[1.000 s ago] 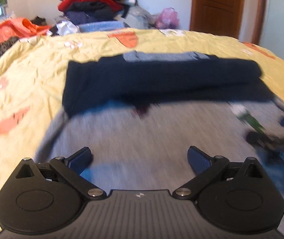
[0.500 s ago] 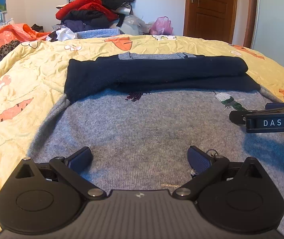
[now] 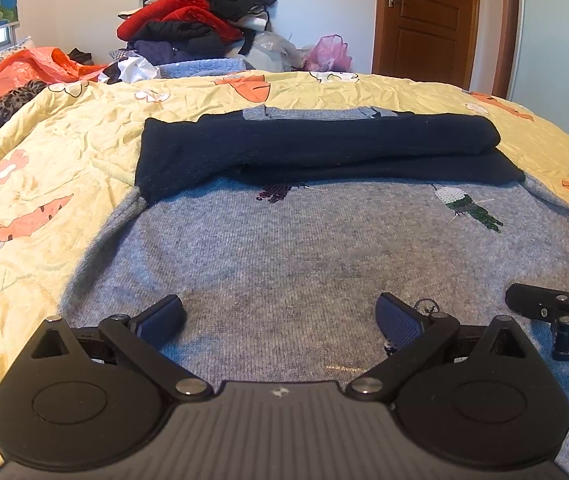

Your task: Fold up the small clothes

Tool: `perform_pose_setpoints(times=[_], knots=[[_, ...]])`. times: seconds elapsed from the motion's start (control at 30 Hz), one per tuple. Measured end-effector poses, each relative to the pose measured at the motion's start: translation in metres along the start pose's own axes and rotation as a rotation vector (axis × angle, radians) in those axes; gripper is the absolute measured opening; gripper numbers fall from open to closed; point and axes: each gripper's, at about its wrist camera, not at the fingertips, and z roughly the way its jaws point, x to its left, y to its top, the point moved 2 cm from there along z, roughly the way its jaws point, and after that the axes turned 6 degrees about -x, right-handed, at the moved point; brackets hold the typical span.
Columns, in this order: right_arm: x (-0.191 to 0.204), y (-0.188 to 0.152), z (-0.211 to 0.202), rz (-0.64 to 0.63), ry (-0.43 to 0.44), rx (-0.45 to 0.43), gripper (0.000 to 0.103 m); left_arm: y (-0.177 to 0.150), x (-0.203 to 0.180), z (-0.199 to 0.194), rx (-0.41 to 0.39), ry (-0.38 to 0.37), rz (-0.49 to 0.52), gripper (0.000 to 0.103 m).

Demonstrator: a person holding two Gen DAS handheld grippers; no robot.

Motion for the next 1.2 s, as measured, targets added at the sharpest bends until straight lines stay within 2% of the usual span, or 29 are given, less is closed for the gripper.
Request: perform_pose_setpoints(times=[0.97,1.2], knots=[[-0.0004,0.0000,-0.0003,0.002,-0.001,-0.001,0.103,-0.0016,0.0016,-0.0019,-0.002,0.012,-0.005,0.103],[-0.0012,0.0001,-0.0010,0.007,0.002,-0.005,0.103,-0.0053,-0.0015,-0.0097,-0.023,0.037,0.014,0.103]])
